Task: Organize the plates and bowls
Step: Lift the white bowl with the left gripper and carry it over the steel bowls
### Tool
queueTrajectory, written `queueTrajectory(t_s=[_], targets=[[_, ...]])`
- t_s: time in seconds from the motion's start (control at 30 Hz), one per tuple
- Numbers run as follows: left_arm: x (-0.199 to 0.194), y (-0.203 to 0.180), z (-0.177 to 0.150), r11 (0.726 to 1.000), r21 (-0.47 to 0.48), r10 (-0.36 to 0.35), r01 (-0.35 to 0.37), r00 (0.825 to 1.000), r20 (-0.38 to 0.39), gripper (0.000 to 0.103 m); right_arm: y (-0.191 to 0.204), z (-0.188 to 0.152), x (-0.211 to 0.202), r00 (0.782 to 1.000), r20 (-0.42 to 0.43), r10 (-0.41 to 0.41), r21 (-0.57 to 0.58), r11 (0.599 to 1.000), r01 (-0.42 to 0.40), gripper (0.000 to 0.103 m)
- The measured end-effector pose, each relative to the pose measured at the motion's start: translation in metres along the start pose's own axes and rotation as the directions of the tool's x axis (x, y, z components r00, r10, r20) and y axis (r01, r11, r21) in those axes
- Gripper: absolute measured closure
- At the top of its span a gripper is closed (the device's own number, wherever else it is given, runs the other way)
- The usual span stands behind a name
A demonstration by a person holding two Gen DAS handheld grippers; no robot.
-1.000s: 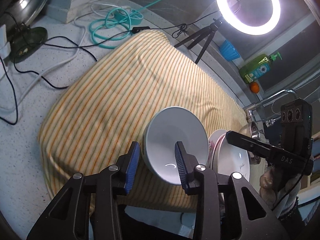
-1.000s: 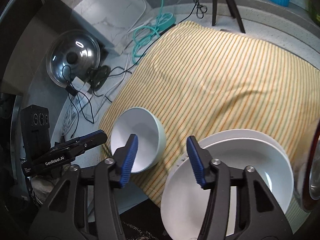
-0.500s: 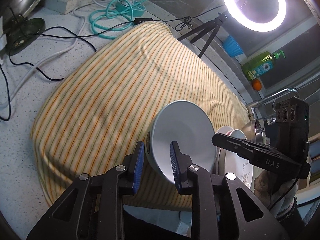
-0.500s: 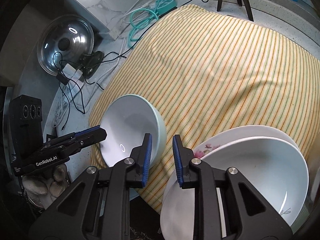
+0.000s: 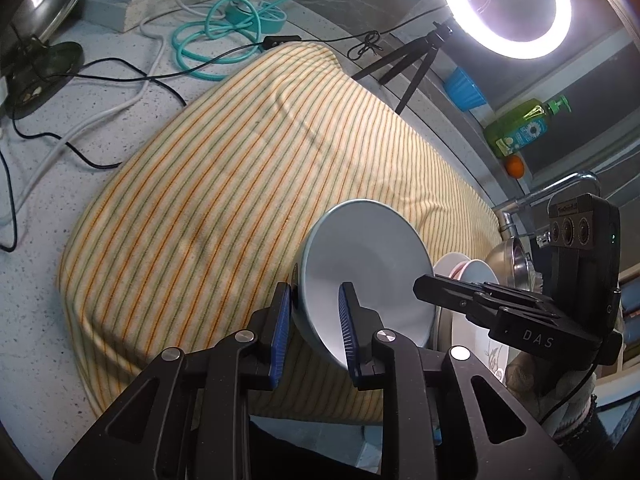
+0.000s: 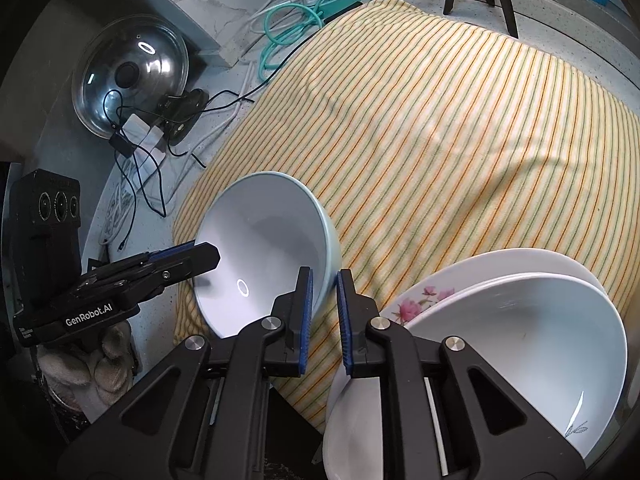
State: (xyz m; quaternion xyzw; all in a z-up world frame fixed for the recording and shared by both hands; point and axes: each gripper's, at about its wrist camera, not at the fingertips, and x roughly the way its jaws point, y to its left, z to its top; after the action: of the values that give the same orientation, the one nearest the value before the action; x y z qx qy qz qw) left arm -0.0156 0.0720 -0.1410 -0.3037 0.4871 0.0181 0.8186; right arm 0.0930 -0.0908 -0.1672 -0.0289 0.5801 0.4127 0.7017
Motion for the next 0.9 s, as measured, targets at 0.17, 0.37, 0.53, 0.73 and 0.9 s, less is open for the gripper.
queueTrajectory(t_s=[0.17, 0.37, 0.53, 0.73, 0.9], targets=[[-0.01, -0.012, 0.005, 1.0, 0.027, -0.011, 0.01, 1.0, 0.027, 0.081, -0.003, 0.001, -0.013, 1.0, 0.026, 0.013, 0.017, 1.0, -0.014, 0.091], [-0.019, -0.037, 0.016, 0.996, 0.082, -0.041, 0.037, 0.998, 0.054, 0.081, -0.01, 0.002, -0.044, 0.996, 0.086, 0.007, 0.03, 0.999, -0.01, 0.091], [-0.02, -0.064, 0.025, 0.988, 0.14, -0.081, 0.071, 0.995, 0.065, 0.081, -0.021, -0.001, -0.073, 0.99, 0.141, 0.004, 0.064, 0.998, -0.013, 0.091], [-0.011, -0.101, 0.033, 0.97, 0.214, -0.13, 0.117, 0.99, 0.048, 0.081, -0.044, -0.01, -0.114, 0.975, 0.219, -0.027, 0.118, 0.993, 0.001, 0.091], [0.003, -0.136, 0.036, 0.946, 0.279, -0.174, 0.163, 0.985, 0.015, 0.081, -0.069, -0.021, -0.147, 0.959, 0.276, -0.07, 0.177, 0.984, 0.02, 0.091]])
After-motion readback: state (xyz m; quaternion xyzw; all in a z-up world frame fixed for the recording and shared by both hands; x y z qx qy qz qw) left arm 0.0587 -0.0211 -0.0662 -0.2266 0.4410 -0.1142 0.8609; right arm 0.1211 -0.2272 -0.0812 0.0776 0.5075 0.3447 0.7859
